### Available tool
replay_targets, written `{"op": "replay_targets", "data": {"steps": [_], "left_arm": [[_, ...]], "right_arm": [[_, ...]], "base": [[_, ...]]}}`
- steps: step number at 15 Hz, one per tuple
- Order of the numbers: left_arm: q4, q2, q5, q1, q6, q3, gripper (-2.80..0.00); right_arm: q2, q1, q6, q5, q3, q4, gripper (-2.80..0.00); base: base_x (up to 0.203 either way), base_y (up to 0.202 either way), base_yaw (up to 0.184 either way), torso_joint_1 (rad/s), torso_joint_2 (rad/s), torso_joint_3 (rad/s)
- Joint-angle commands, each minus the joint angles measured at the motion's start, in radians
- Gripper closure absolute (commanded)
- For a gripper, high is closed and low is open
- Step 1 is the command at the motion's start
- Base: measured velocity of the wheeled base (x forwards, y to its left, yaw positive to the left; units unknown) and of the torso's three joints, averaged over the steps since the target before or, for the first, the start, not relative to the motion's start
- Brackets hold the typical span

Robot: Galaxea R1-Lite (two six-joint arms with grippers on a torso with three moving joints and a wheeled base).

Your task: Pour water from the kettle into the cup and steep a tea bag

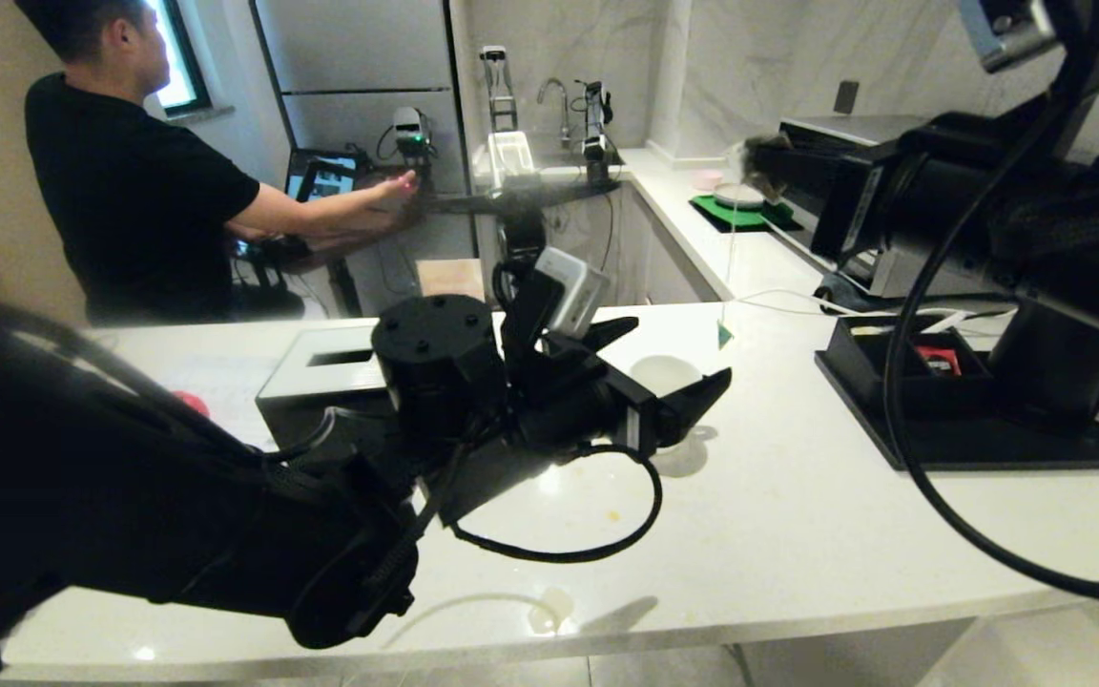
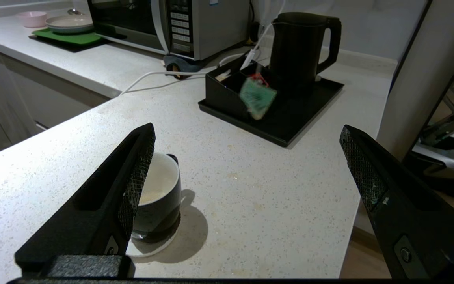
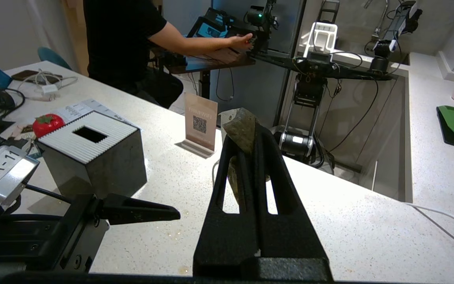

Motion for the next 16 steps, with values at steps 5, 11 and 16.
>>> {"op": "replay_targets", "data": {"steps": [5,11,16], "left_arm": [[-0.007,0.027,0.052,0.000,-0.001,-0.043,-2.80],[-0.008,0.044,0.058,0.000,-0.001,-0.065,-2.80],[-0.009,0.063,0.084,0.001,0.001,-0.099,-2.80]], "right_arm": [[0.040,0.002,-0.014,-0.115,-0.002,-0.052,0.00],[0.078,0.002,-0.011,-0.204,-0.055,-0.056,0.00],[0.088,0.002,-0.010,-0.223,-0.067,-0.056,0.00]], "base": [[0.000,0.000,0.000,0.000,0.00,0.000],[0.000,0.000,0.000,0.000,0.00,0.000],[0.000,0.000,0.000,0.000,0.00,0.000]]}}
